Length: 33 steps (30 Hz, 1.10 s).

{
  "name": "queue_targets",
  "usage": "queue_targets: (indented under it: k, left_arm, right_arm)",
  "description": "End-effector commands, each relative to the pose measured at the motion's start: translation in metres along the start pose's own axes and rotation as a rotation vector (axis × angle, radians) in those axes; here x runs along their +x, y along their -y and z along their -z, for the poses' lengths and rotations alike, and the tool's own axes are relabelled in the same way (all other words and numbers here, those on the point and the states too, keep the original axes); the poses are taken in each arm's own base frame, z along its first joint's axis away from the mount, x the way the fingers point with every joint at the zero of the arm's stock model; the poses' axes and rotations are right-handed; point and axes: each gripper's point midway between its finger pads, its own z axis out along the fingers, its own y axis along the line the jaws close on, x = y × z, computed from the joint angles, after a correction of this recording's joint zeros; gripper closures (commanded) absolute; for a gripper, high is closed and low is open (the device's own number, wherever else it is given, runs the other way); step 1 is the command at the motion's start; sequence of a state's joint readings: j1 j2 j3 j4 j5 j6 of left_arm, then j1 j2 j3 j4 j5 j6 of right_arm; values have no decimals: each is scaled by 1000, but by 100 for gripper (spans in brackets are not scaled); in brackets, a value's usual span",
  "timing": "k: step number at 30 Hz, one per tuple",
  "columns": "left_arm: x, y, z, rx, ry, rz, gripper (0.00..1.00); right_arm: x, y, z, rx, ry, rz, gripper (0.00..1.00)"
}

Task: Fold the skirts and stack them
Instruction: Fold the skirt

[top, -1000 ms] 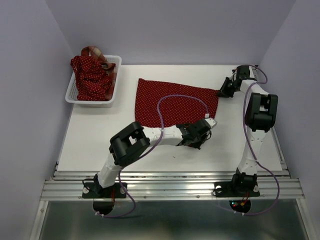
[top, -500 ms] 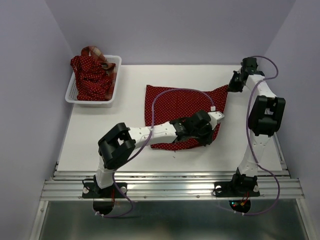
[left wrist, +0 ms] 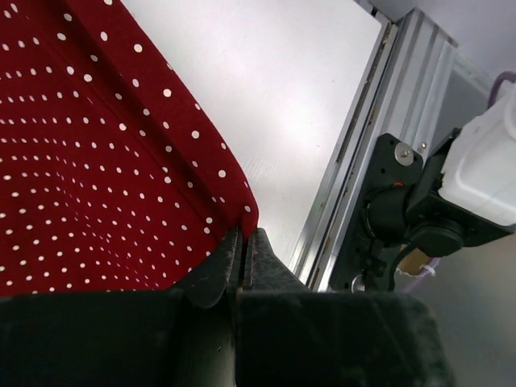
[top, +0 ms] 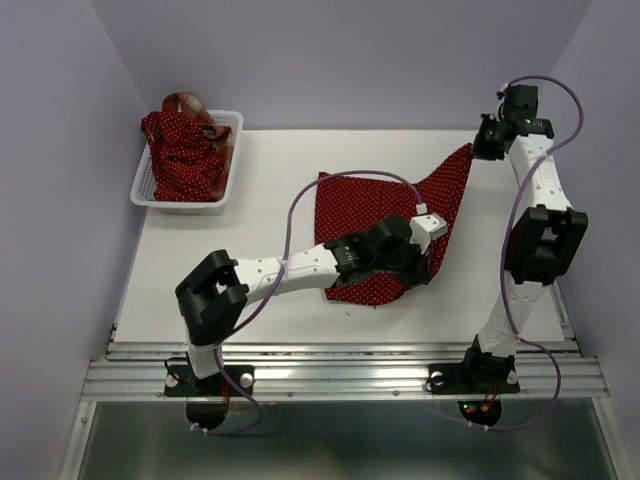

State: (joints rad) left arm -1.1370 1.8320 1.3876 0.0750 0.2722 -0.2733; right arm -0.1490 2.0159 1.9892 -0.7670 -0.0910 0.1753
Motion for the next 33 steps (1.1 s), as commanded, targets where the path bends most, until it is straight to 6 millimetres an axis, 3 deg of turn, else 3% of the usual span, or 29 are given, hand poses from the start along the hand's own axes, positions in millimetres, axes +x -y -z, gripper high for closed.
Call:
queue_targets:
  k: [1,10,22,33]
  left_arm:
    - [-14,23,29,43,59,23,100]
    - [-3,5,54,-38,102,95,100]
    - [30,-35,86,-105,130,273,100]
    - [54,-56,106,-173,151,371,100]
  right_arm:
    - [-41,-24,32,-42,139,65,99]
    - [-49,-91,42,-81,184,140,99]
    - [-35,-173,19,-99,214,176,99]
    - [-13,-240,-10,-209,232,221,99]
